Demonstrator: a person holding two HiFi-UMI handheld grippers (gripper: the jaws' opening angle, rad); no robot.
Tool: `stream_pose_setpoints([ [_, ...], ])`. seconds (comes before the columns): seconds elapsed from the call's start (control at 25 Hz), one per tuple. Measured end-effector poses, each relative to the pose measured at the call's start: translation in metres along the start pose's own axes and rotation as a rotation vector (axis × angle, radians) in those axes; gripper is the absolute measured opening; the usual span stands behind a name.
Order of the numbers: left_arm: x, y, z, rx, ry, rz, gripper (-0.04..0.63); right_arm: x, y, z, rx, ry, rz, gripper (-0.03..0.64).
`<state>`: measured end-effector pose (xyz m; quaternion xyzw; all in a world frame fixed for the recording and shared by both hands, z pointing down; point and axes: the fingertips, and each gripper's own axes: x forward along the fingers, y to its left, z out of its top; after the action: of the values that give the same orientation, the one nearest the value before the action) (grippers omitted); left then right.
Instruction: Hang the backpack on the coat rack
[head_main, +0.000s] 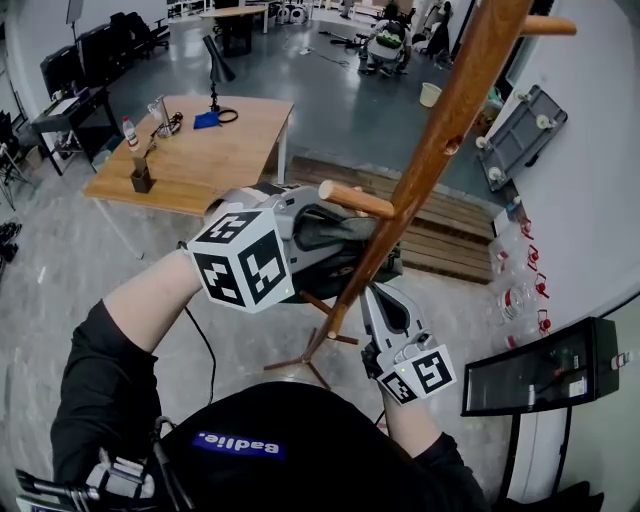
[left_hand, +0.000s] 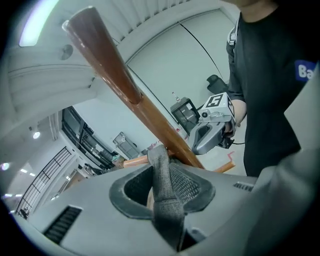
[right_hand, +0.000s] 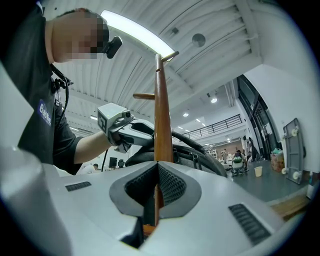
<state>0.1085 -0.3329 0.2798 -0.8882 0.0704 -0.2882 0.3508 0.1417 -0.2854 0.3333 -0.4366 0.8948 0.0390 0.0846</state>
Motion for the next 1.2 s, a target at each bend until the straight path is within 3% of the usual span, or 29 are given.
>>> stream_pose_setpoints([
  [0.28,0.000,-0.001,-0.005,-0.062,-0.052,0.094,0.115,0.002,-0.001,-0.001,-0.008,0.029,-0.025,-0.003],
  [0.52,-0.021,-0.002,-0.014,-0.019,-0.081,0.217,0.123,0.001,0.017,-0.007,-0.008,0.057,-0.046,-0.003],
  [0.64,-0.038,-0.006,-0.024,-0.037,-0.098,0.242,0.121,-0.004,0.030,-0.009,-0.009,0.069,-0.072,-0.003],
  [0.76,-0.059,-0.016,-0.029,-0.100,-0.154,0.243,0.121,-0.014,0.044,-0.014,-0.008,0.082,-0.109,-0.003],
  [0.92,-0.088,-0.028,-0.038,-0.211,-0.292,0.256,0.121,-0.027,0.061,-0.027,0.012,0.114,-0.178,-0.003],
  [1.0,-0.096,-0.036,-0.047,-0.286,-0.351,0.247,0.121,-0.033,0.072,-0.035,0.036,0.134,-0.204,-0.003],
  [1.2,-0.111,-0.080,-0.061,-0.504,-0.408,0.250,0.120,-0.051,0.103,-0.041,0.061,0.152,-0.191,-0.003],
])
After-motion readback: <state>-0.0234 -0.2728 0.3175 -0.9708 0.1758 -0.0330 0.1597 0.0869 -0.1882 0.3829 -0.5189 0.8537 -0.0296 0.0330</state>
